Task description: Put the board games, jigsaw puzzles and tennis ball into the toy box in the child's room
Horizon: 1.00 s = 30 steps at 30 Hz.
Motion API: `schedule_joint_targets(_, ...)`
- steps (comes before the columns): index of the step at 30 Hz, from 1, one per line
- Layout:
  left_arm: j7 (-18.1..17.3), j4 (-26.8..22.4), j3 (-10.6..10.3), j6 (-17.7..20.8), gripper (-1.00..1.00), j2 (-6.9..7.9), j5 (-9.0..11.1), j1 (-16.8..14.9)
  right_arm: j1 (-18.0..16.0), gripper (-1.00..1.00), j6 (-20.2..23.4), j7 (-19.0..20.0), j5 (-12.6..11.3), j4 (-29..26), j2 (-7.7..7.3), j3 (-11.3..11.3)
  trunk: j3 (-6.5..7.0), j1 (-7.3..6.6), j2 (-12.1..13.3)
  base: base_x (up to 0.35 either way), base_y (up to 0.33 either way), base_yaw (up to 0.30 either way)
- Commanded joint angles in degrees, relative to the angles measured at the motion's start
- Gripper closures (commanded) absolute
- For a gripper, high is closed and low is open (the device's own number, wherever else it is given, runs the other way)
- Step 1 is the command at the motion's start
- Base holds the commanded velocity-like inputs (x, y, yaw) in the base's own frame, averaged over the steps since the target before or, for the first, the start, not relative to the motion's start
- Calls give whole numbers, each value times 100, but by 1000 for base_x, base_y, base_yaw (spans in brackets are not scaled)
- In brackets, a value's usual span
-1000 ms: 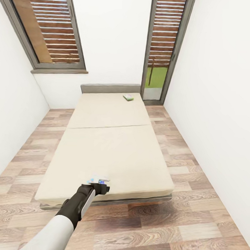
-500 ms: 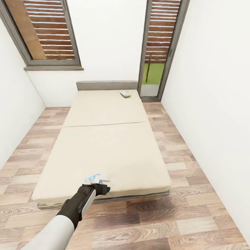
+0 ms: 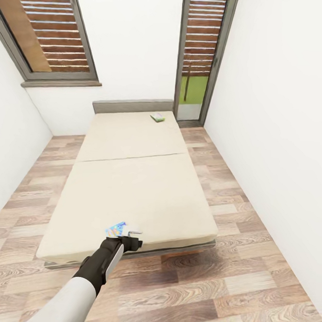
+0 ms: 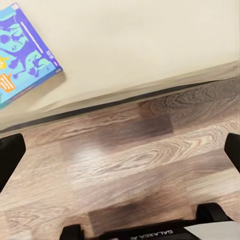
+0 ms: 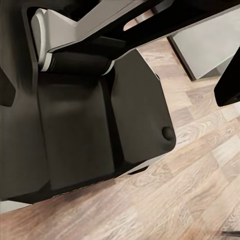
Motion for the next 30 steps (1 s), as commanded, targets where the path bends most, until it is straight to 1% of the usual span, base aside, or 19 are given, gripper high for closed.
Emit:
schedule_joint_targets(1,5,-10,-8,30,-100,-3,3,-2,-4,-100,-29,15,-37,8,0,48,-18,3,-10,0,0,-79)
schedule_joint_targets(7,2,-10,-14,26,-100,-25,3,-2,-4,-100,-26,15,-33,8,-2,48,-75,3,-10,0,0,-79)
schedule_joint_targets(15,5,-10,12,20,-100,-15,3,-2,-4,-100,-31,15,-32,8,5,53,-150,3,-10,0,2,-79)
schedule_joint_targets(21,16,-11,26,17,-100,-3,3,-2,-4,-100,-53,-3,-38,8,14,62,-204,3,-10,0,96,-59)
schedule_joint_targets(30,18,-11,18,8,-100,-2,3,-2,-4,-100,-68,-11,-58,-16,12,45,-224,3,-10,0,19,-9)
